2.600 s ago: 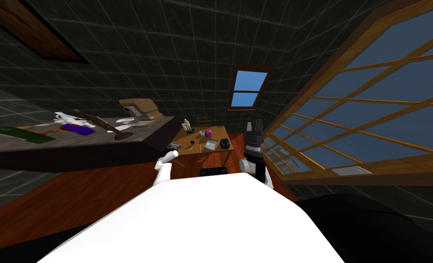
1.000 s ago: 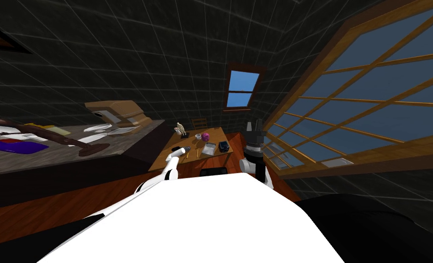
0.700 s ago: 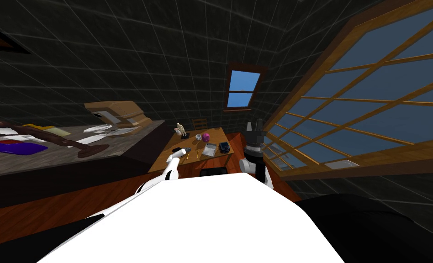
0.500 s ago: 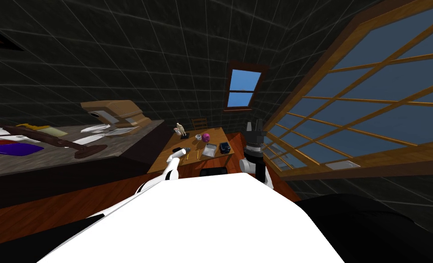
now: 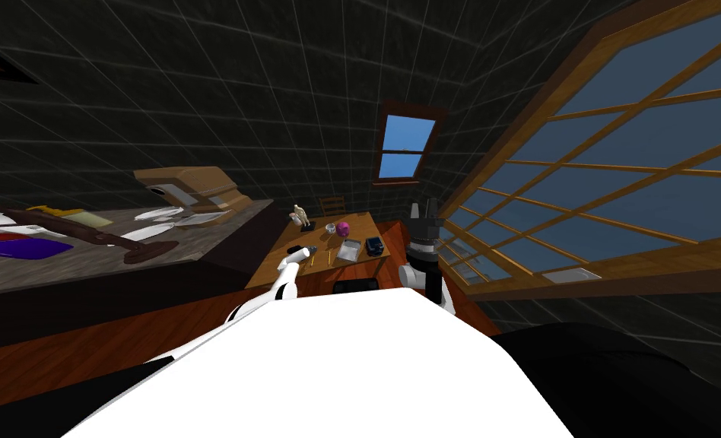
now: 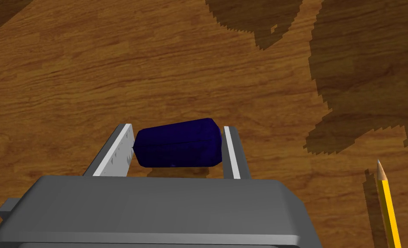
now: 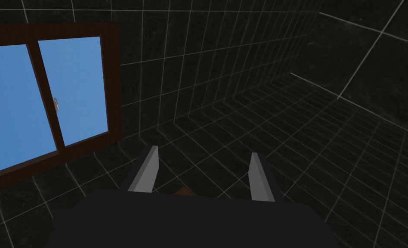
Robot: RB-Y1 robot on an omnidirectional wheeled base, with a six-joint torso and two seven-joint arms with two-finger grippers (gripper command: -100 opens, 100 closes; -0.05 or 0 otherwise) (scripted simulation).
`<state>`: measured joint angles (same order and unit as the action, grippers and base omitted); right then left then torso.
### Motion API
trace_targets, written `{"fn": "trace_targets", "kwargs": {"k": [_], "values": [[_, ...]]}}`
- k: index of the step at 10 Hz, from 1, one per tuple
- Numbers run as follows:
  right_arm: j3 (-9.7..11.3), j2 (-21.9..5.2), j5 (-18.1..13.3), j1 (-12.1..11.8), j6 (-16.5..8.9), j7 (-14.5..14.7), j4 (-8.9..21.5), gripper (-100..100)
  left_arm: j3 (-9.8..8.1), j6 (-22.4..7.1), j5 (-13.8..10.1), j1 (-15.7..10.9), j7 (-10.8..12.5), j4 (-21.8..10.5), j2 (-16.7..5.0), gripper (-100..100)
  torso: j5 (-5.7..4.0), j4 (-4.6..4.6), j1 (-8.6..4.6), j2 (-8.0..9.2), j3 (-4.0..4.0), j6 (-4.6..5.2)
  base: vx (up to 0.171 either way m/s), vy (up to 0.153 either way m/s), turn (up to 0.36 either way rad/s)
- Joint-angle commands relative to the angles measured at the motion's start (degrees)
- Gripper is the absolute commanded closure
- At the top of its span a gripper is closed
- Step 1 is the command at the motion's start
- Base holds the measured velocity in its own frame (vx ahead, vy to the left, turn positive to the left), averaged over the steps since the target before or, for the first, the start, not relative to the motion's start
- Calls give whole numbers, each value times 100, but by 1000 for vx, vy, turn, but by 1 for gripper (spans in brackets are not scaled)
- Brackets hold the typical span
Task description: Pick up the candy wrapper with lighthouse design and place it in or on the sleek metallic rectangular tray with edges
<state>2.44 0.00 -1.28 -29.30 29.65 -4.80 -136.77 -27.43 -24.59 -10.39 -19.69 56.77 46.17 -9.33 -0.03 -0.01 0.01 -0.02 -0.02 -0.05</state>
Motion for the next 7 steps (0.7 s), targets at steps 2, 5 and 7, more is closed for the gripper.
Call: {"fn": "trace_targets", "kwargs": {"k": [2, 5, 7], "values": [[0, 0, 0, 1, 0, 0, 0, 0, -5, -92, 17, -18, 28, 81, -31, 100, -3, 3, -9, 21, 11, 0, -58, -22, -8], [0, 0, 0, 1, 0, 0, 0, 0, -80, -214, 5, 52, 28, 121, -137, 100, -1, 1, -10, 36, 17, -9, -94, -46, 17], [1, 1, 0, 2, 0, 0, 0, 0, -135, -302, 3, 82, 17, 171, -237, 100, 7, -17, -29, 86, 32, -29, -193, -134, 22]]}}
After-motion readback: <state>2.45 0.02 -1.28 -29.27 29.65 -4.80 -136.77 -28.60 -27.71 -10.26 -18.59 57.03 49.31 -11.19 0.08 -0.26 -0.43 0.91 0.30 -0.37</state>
